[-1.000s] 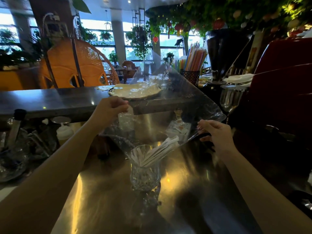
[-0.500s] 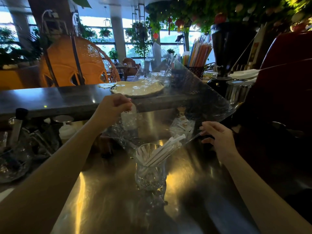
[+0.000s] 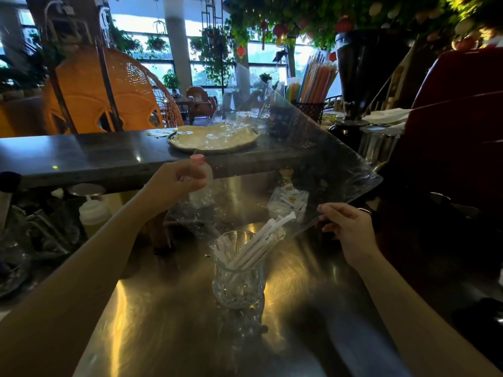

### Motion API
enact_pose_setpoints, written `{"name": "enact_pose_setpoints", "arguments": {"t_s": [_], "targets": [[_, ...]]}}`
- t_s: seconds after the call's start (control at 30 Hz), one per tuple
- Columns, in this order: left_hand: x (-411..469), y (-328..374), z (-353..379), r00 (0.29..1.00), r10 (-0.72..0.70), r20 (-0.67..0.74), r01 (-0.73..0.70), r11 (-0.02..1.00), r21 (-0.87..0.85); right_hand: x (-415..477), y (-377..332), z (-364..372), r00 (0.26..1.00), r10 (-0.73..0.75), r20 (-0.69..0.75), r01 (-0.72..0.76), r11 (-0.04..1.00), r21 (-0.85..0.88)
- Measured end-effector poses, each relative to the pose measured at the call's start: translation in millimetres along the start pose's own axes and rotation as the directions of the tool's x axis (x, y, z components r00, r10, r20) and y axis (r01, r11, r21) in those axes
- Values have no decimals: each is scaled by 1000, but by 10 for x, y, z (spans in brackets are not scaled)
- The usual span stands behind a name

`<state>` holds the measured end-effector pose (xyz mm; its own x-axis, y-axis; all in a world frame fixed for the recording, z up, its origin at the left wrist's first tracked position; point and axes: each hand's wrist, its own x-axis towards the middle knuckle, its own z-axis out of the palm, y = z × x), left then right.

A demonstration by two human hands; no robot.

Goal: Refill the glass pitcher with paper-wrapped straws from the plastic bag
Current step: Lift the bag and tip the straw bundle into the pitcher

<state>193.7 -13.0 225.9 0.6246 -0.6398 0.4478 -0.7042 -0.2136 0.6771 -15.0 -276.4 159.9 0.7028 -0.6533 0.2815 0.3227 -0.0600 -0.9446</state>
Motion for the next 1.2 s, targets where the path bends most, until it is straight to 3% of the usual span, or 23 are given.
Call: {"name": "enact_pose_setpoints", "arguments": {"t_s": [0.1, 0.23, 0.37, 0.53, 0.67, 1.2], "targets": [[-35, -91, 0, 999, 16, -37, -14, 999, 39, 26, 40, 69, 1000, 17, -11, -17, 1000, 23], [-32, -91, 18, 995, 38, -91, -39, 999, -8, -57, 197, 239, 997, 61, 42, -58, 995, -83], [-17, -41, 4, 993, 40, -108, -45, 998, -41, -24, 132, 311, 997, 57, -45, -59, 997, -45], [-37, 47, -39, 988, 49, -147, -60, 996, -70, 75, -69, 344, 998, 48, -47, -50, 997, -55], [-74, 82, -80, 981, 58, -188, -83, 988, -130, 110, -202, 399, 999, 2, -39, -6, 995, -101], [-173, 287, -396, 957, -7, -290, -65, 969, -238, 394, -578, 635, 988, -153, 11, 153, 988, 4]]}}
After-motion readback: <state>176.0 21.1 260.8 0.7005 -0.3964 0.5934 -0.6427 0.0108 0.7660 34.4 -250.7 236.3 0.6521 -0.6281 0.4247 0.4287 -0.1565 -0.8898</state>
